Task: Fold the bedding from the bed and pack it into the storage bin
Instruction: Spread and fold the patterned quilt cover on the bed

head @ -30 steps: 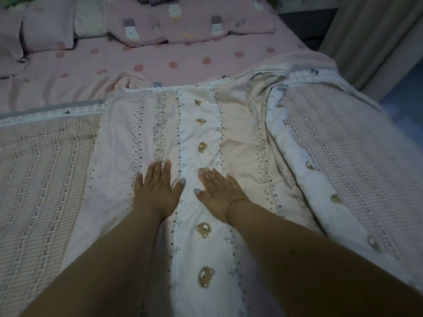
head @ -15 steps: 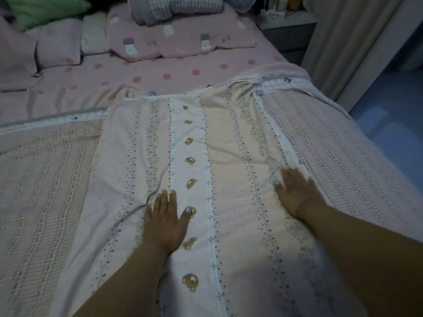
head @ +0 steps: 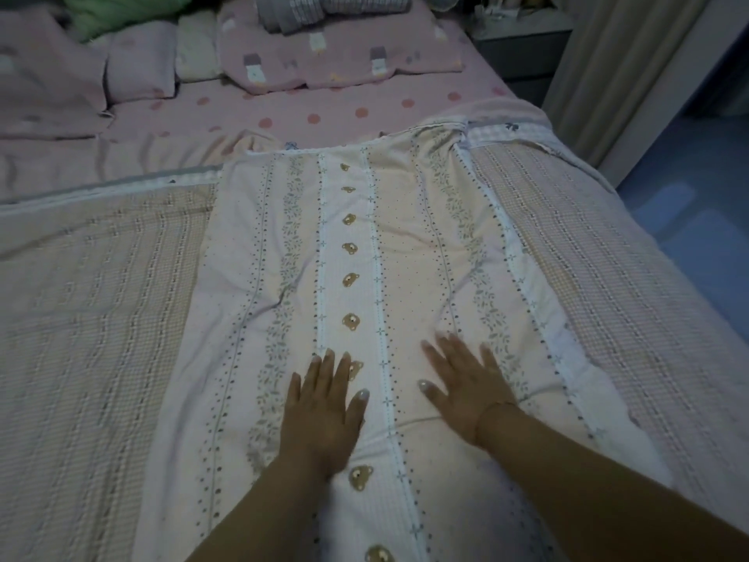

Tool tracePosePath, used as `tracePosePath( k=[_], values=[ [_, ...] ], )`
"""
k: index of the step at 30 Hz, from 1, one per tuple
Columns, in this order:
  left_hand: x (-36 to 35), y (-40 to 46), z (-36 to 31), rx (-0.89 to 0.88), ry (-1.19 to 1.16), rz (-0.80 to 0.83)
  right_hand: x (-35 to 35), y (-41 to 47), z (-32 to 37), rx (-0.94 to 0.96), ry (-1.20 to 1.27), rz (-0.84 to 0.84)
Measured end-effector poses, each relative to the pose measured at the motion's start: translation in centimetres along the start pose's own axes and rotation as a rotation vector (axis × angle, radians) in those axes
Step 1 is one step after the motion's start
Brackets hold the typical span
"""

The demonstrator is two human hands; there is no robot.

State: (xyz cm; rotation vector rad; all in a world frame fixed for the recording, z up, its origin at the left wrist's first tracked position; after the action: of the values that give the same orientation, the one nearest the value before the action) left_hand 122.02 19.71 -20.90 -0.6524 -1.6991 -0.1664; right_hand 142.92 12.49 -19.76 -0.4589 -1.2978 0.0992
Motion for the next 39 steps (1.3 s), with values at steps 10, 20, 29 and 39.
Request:
tracePosePath(
  k=[10, 20, 29, 39],
  values=[
    [-0.9, -10.0, 0.1, 0.146, -0.001, -0.004, -0.7, -6.9, 0.8, -0.088, 0.021, -0.026],
    [-4.5, -22.6, -1.4, 0.188, 0.066, 0.181, -5.0, -15.6, -2.4, -0.243, -0.031, 0.166],
    [-4.3, -31.2, -2.2, 0.392, 0.102, 0.348, -5.6, -22.5, -3.6, -0.297, -0.005, 0.274],
    [-5.6, -37.2, -4.7, 0.435, 0.005, 0.393, -10.5, -31.4, 4.0, -0.236, 0.083, 0.259]
  ],
)
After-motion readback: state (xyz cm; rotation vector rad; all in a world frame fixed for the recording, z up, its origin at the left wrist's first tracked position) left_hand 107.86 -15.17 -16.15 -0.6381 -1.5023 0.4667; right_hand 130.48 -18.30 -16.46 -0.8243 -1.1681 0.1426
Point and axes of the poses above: each hand's wrist, its own y-axis towards the middle knuckle, its own x-axis out of the back of the hand, z = x × y, the point moved 3 cm from there along y, towards the middle knuckle, and after that the axes turned 2 degrees about y, right-handed, at the moved point
